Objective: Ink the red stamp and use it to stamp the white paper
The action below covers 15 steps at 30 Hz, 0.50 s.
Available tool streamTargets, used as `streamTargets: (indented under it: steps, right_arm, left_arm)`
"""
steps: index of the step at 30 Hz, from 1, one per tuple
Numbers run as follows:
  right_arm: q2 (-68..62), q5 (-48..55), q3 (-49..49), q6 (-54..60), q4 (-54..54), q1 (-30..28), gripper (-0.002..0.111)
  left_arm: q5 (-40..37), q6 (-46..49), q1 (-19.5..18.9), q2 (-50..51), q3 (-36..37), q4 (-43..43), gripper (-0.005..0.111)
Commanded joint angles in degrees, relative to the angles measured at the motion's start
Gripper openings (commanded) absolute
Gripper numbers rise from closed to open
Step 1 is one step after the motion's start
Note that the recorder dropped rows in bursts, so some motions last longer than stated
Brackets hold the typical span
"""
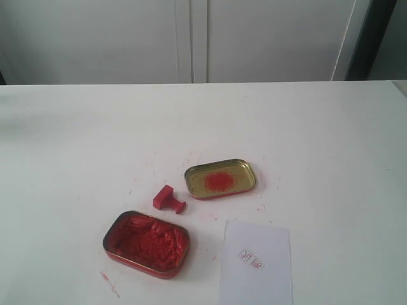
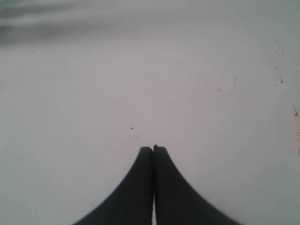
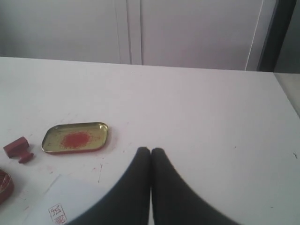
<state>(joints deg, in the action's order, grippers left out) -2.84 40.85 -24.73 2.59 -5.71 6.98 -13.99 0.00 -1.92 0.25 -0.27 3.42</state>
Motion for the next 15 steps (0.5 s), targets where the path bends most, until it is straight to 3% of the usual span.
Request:
streamTargets:
  steps: [1,15]
  right_arm:
    - [2.56,-1.08,0.17,0.07,0.59,-0.2,0.0]
    - [2.84,-6.16,3.13,0.07,7.25,-0.2,0.0]
  left_arm:
    - [0.09,0.0,0.38,-0.25,0.27,0.19,0.0]
    - [0.09,0.0,0.38,-0.25,0.27,0.19,0.0]
